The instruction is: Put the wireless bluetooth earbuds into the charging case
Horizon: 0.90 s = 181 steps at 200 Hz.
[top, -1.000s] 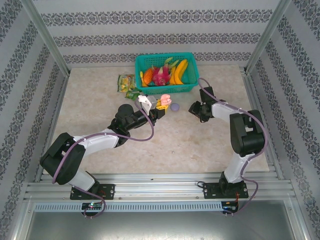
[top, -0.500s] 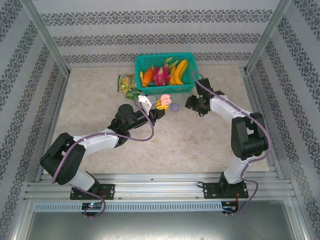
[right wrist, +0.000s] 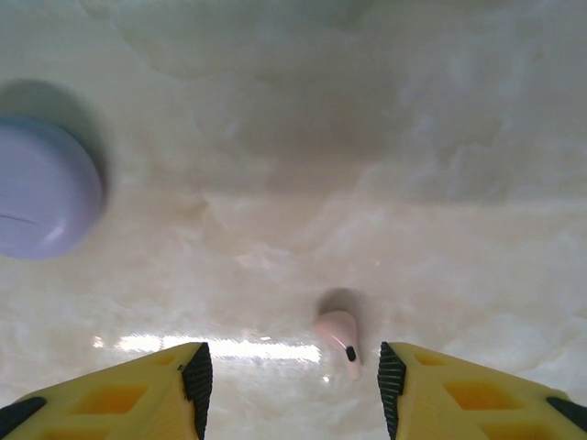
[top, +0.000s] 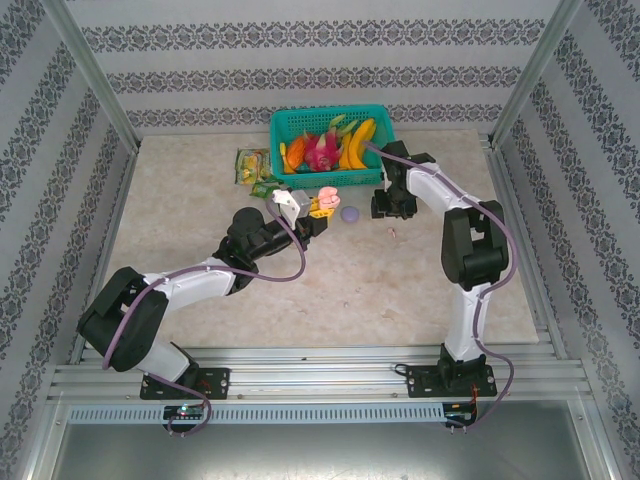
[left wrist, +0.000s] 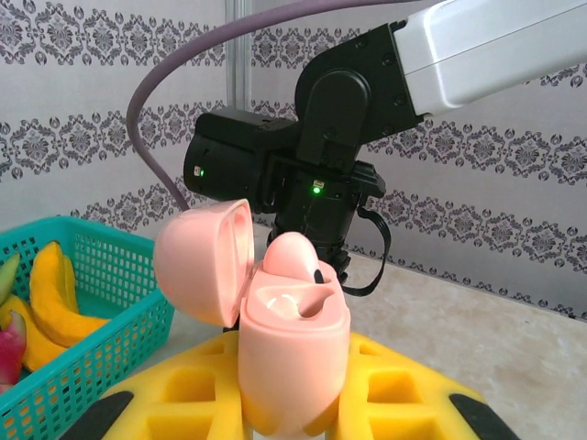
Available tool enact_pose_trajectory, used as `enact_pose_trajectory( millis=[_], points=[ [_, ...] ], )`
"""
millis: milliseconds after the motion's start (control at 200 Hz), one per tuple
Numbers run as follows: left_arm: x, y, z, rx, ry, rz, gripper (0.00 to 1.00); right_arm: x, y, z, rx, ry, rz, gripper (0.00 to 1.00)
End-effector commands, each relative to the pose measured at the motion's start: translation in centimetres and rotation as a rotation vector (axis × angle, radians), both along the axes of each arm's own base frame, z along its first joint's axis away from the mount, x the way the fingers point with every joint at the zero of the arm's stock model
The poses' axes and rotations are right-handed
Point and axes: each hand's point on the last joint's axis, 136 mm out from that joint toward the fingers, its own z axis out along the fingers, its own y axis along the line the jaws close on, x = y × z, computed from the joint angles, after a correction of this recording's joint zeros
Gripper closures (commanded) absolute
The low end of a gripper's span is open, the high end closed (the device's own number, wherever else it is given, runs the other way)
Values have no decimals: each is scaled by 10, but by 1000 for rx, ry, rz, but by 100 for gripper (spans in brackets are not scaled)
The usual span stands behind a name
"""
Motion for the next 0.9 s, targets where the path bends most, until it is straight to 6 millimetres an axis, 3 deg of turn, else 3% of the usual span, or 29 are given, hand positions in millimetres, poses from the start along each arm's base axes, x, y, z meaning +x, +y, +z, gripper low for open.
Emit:
enact_pose_trajectory(
  millis=[0, 435, 899],
  points=[
    [-4, 6, 9, -8, -34, -5, 100, -8, -15, -6, -74, 62, 36, 47],
    [-2, 5, 9, -8, -30, -4, 100, -11, -13, -34, -71, 138, 52, 50],
    [0, 5, 9, -9, -26, -2, 100, -14, -17, -49, -63, 170, 39, 55]
  ],
)
